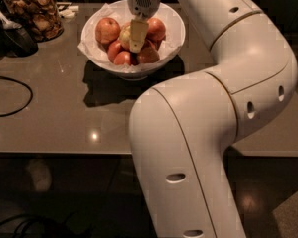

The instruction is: Pick apple from white bowl

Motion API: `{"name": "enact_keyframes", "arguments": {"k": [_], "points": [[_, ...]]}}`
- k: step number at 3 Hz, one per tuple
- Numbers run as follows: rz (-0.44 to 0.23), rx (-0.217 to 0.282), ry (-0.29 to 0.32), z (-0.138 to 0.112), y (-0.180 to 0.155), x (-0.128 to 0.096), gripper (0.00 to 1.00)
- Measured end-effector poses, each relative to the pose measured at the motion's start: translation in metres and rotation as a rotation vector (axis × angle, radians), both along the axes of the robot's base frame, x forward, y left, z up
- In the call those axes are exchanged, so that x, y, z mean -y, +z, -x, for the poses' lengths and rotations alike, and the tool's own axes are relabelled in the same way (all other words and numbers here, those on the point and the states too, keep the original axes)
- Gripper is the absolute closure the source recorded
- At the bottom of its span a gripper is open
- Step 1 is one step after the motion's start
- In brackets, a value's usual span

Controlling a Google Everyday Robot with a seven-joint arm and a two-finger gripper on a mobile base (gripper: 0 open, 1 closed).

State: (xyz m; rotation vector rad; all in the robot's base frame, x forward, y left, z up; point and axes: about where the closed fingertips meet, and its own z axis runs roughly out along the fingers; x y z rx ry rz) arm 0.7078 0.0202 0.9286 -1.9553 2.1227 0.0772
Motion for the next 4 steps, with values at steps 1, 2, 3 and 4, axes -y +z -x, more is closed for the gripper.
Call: {"name": "enact_keyframes", "arguments": {"k": [1, 2, 3, 4], "points": [[0.0, 0.0, 0.0, 0.0, 0.0, 0.0, 0.71], [0.0, 0.0, 0.0, 0.0, 0.0, 0.0, 0.93], [0.0, 0.0, 0.0, 0.0, 0.0, 0.0, 1.0], [-0.022, 0.039, -0.013, -0.0061, 0.0078, -0.0023, 1.0]]}}
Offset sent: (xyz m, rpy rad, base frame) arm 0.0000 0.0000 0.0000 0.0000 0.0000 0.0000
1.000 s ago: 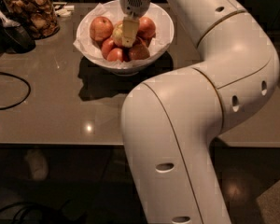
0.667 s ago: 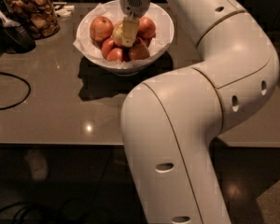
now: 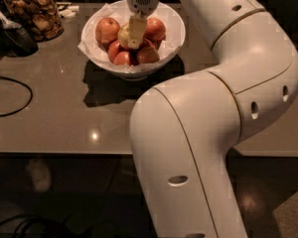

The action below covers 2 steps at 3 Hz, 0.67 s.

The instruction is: Pick apple from white bowl

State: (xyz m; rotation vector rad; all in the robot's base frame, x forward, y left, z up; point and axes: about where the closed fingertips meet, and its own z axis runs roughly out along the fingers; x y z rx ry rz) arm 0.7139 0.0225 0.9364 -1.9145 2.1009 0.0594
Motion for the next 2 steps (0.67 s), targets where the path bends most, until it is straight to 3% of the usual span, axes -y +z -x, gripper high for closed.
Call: {"name": "enact_keyframes", "arguments": {"k": [2], "points": [[-0.035, 0.065, -0.025, 0.005, 0.035, 0.005, 1.0]]}}
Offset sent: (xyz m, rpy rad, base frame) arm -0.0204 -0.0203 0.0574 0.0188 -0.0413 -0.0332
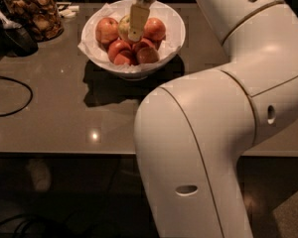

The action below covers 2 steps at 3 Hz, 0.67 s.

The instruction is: Pick apple from white bowl

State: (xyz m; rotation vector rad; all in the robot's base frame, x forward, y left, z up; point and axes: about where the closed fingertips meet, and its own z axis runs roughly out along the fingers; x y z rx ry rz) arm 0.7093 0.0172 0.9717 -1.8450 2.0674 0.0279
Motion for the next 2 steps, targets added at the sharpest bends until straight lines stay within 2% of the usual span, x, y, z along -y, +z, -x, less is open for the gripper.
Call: {"name": "enact_keyframes", "arguments": {"k": [2], "points": [[-0.022, 0.033, -0.004, 0.0, 0.021, 0.004, 1.0]]}}
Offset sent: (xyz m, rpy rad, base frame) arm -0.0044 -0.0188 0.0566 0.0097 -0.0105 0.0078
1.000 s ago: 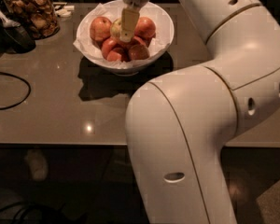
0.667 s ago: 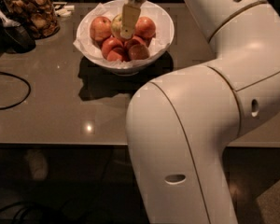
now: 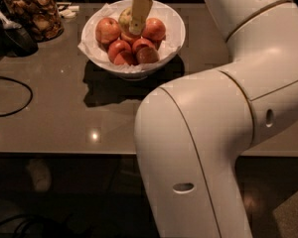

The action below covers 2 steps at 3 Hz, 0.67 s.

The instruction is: Pick apple from white bowl

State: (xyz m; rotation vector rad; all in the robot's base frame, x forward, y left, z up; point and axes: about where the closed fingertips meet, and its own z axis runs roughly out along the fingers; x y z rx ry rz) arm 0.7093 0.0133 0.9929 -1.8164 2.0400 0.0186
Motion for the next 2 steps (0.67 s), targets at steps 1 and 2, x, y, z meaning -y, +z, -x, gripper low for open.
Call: {"name": "enact_keyframes", "arguments": {"k": [1, 2], "points": [[-0.031, 0.031, 0.023, 0.009, 0.024, -0.001, 1.0], [-0.054, 0.054, 0.04, 0.016, 0.041, -0.001, 1.0]]}}
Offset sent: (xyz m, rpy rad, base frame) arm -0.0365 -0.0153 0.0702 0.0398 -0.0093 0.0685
